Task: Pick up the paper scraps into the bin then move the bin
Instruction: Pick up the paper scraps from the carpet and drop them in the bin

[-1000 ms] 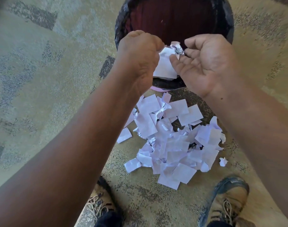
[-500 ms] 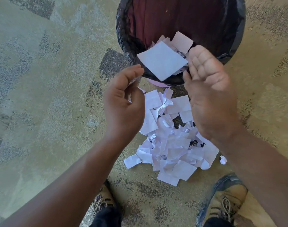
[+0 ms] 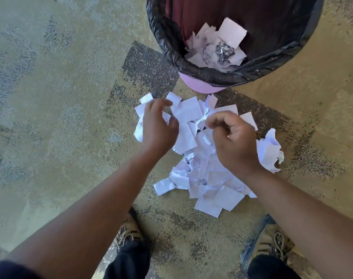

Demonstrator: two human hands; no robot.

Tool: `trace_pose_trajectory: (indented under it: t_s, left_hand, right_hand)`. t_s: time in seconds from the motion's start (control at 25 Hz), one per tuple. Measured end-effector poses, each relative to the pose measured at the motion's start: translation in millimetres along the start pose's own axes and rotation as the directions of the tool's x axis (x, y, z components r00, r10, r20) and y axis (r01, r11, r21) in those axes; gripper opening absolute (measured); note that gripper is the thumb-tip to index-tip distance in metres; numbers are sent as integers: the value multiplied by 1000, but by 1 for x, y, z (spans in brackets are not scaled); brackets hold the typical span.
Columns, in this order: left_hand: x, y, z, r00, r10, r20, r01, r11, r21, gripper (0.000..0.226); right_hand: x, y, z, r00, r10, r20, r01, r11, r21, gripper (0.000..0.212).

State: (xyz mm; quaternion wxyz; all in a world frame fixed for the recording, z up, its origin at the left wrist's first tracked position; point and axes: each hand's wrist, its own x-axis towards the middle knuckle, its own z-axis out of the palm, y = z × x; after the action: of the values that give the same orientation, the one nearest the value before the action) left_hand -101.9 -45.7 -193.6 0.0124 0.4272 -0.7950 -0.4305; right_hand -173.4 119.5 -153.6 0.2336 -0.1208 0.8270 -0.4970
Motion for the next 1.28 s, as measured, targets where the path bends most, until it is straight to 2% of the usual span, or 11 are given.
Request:
trace_pose_trajectory:
  t_s: [0.12, 0.2, 0.28, 0.36, 0.48, 0.72, 0.92, 1.0, 1.08, 1.16, 1.28]
  left_hand:
    - [0, -63, 21, 895, -324, 307, 194, 901, 388, 80]
    - [-8, -86, 33, 843, -341, 416, 131, 880, 456, 101]
    - [-20, -91, 47, 831, -310, 462, 119, 910, 397, 102]
    - [-33, -85, 64, 844, -288, 453, 152, 938, 313, 93]
    - [-52, -77, 82, 890, -259, 374, 190, 958, 213, 73]
    - [-61, -72, 75, 891, -416, 182, 422, 907, 6, 36]
    - [-80, -68, 37, 887, -459, 50, 453, 844, -288, 21]
    - [-90, -77, 22, 851, -512, 120, 514, 760, -398, 23]
    - [-103, -86, 19, 759, -561, 329, 649, 622, -438, 32]
    - [-119, -88, 27, 643, -592, 486, 762, 554, -334, 40]
    - [-136, -81, 52, 651, -565, 508, 721, 670, -178, 44]
  right_hand:
    - [8, 63, 5, 916, 322, 239, -207, 890, -406, 42]
    - [10, 96, 12, 844, 477, 246, -271, 775, -571, 65]
    - [6, 116, 21, 788, 594, 163, -382, 679, -626, 85]
    - [-7, 131, 31, 771, 617, 156, -400, 661, -635, 87]
    - [-23, 141, 41, 827, 516, 226, -314, 755, -575, 76]
    - [-33, 134, 31, 948, 289, 132, -218, 894, -391, 33]
    - [-33, 116, -7, 894, 444, -67, -447, 894, -30, 23]
    - [-42, 117, -20, 840, 542, -15, -542, 840, -23, 26]
    - [-58, 124, -25, 801, 589, 106, -554, 797, -242, 32]
    - [-74, 131, -17, 793, 577, 195, -457, 776, -435, 45]
    - [-80, 134, 8, 726, 655, 208, -562, 740, -369, 80]
